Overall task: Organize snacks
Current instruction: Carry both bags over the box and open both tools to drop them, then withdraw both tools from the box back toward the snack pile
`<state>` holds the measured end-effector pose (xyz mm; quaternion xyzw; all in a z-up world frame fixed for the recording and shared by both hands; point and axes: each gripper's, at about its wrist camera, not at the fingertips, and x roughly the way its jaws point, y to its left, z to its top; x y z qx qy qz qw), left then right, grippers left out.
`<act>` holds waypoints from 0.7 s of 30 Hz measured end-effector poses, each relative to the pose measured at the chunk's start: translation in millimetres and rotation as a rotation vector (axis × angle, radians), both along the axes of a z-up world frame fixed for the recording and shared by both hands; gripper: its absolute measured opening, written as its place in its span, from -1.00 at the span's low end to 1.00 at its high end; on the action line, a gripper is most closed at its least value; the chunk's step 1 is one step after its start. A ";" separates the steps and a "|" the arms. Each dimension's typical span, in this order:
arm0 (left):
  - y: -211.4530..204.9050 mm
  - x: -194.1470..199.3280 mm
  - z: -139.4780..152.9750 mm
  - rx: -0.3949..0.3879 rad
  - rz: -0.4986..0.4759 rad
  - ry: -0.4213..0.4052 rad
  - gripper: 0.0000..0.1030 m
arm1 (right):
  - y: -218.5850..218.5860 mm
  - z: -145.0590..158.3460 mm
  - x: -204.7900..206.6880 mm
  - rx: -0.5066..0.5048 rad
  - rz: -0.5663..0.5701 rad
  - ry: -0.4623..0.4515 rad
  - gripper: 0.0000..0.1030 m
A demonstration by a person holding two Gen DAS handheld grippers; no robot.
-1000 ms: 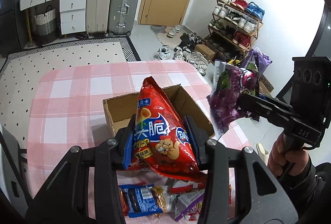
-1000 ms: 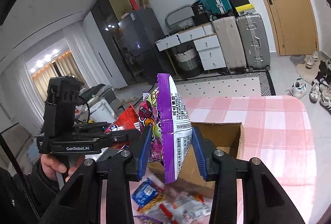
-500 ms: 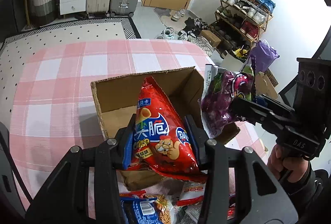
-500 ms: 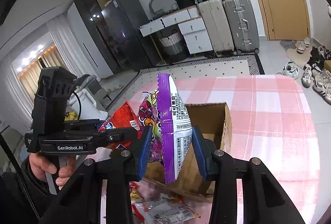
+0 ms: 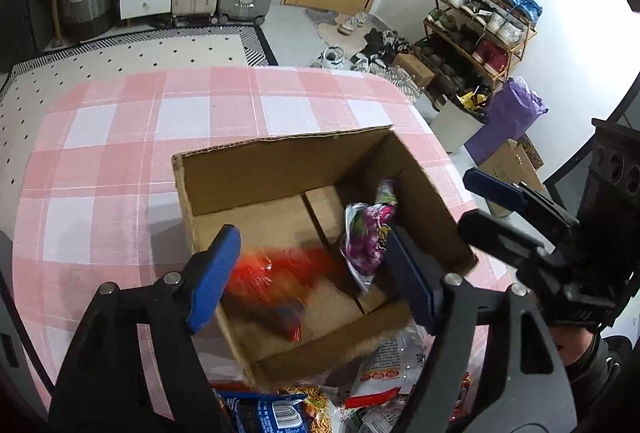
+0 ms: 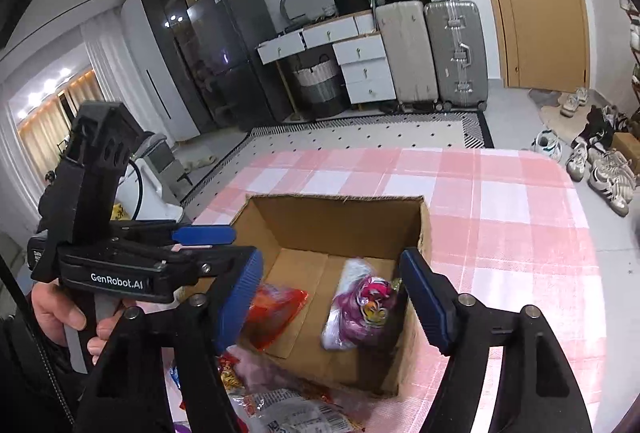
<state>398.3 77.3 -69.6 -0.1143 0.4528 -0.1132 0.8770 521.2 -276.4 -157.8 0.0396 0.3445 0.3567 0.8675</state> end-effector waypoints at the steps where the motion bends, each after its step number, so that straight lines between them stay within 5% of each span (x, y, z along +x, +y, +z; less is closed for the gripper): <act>1: 0.0 -2.2 1.5 0.011 0.003 -0.007 0.43 | -1.2 2.0 -0.8 0.003 -0.002 -0.002 0.42; 5: 0.4 -16.8 10.4 0.021 0.008 -0.028 0.49 | -12.1 11.3 -7.2 0.028 -0.016 -0.017 0.58; 21: 8.2 -91.7 40.2 0.081 0.062 -0.094 0.61 | -36.7 45.5 -83.7 0.063 -0.007 -0.114 0.69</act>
